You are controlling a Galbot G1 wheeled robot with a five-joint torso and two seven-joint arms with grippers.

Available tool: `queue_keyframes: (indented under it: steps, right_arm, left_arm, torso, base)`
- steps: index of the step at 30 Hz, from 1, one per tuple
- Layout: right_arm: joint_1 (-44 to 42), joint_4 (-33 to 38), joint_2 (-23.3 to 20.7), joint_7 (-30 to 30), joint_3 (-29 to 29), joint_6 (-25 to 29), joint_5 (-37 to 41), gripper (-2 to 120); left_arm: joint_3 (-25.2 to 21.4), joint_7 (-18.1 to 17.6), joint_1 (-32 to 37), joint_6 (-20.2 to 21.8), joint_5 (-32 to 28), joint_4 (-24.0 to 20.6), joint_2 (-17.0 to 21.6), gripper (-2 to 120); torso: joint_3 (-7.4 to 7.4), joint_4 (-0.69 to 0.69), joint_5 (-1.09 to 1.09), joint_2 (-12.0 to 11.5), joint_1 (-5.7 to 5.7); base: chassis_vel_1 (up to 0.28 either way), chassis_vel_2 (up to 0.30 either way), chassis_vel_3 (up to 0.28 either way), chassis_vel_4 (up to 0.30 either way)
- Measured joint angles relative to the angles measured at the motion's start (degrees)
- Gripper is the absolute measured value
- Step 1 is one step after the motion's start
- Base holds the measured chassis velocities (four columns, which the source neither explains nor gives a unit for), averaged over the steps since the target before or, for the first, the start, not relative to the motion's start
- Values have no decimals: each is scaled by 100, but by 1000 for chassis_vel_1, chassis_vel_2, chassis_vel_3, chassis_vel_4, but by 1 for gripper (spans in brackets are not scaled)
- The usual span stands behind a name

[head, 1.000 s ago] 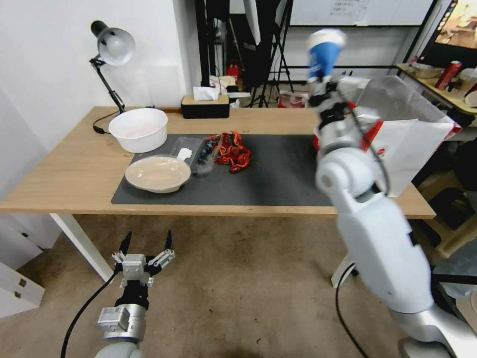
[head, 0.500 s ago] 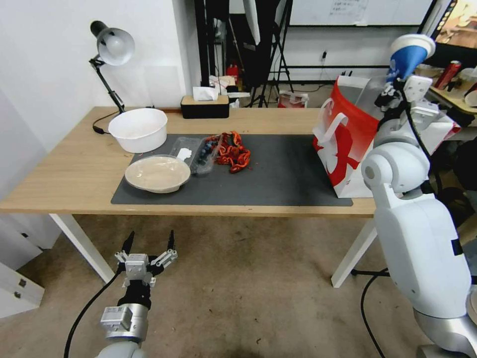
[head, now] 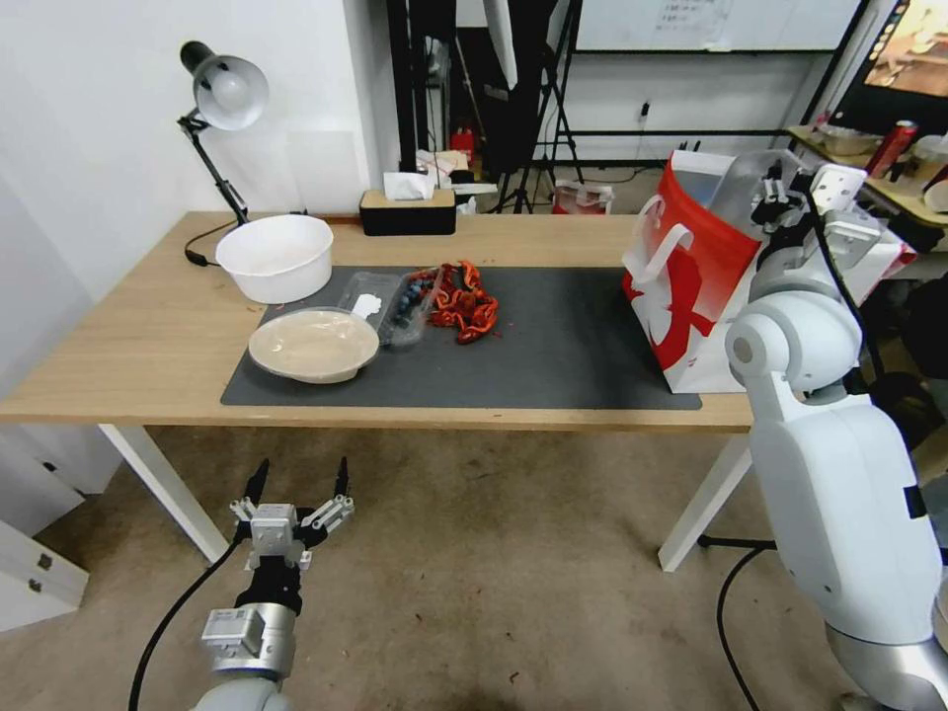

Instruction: Pick up the trash from the table and place it into the takeout bag.

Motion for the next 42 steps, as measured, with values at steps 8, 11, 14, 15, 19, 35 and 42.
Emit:
queue_keyframes:
  steps: [8, 11, 14, 15, 19, 35, 42]
  right_arm:
    - [-666, 587, -124, -1332, -158, 1110, 763, 100]
    - [-1050, 733, -159, -1692, -327, 1251, 661, 100]
    - [-1346, 834, -171, -1897, -472, 1314, 478, 100]
    - [-1534, 896, -174, -1969, -549, 1329, 357, 100]
    - [-1951, 994, -187, -2098, -651, 1429, -35, 100]
    - [-4240, 1057, 36, -1797, -549, 2481, -1809, 100]
    - [-4956, 843, 308, -1567, -630, 2963, -2139, 100]
  left_arm:
    - [17, 1, 2, 1, 3, -12, 0, 100]
    - [17, 1, 5, -2, 3, -13, 1, 100]
    - [19, 1, 8, -7, 3, -14, 0, 100]
    - [23, 1, 12, -9, 3, -19, 0, 100]
    - [39, 1, 16, -13, 4, -38, 0, 100]
    - [54, -4, 33, -44, -2, -62, 2, 100]
    - [48, -7, 28, -69, -35, -80, 12, 100]
  torso:
    - [-1, -1, -1, 0, 0]
    - [0, -1, 2, 0, 0]
    - [0, 0, 0, 0, 0]
    - [0, 0, 1, 0, 0]
    - [0, 0, 0, 0, -1]
    - [0, -1, 1, 1, -2]
    - [0, 0, 1, 1, -2]
  base:
    - [0, 0, 0, 0]
    - [0, 0, 0, 0]
    - [0, 0, 0, 0]
    - [0, 0, 0, 0]
    - [0, 0, 0, 0]
    - [0, 0, 0, 0]
    - [0, 0, 0, 0]
